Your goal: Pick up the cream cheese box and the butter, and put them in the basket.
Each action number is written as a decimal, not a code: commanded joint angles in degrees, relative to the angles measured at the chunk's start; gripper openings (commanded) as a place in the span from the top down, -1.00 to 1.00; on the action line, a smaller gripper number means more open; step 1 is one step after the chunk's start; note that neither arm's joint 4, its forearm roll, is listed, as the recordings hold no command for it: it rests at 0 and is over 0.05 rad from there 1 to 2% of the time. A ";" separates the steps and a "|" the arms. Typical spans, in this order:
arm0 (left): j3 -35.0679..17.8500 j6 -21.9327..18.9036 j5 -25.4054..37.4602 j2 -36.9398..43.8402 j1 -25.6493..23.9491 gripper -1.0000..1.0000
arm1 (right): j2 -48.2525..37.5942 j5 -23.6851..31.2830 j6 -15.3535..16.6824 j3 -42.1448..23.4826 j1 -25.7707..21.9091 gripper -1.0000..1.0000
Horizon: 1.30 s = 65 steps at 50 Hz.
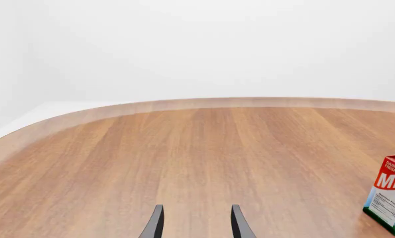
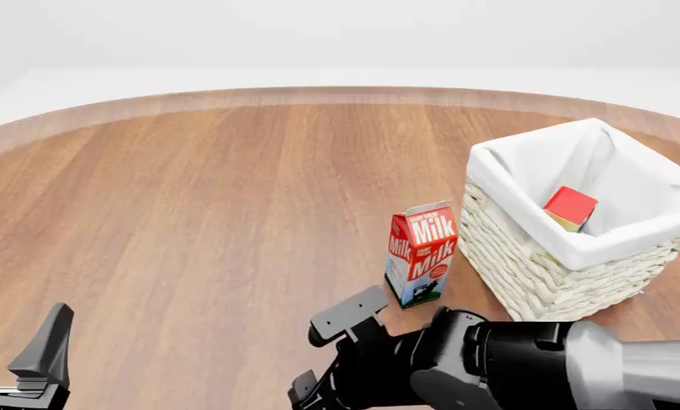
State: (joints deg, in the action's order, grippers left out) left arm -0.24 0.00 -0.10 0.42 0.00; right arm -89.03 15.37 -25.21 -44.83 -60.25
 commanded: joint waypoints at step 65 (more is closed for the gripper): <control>0.00 0.00 0.00 0.00 0.00 -1.00 | -4.33 -5.19 -2.56 3.81 -0.92 -1.00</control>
State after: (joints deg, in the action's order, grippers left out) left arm -0.24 0.00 -0.10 0.42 0.00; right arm -92.80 10.96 -27.26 -41.55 -60.92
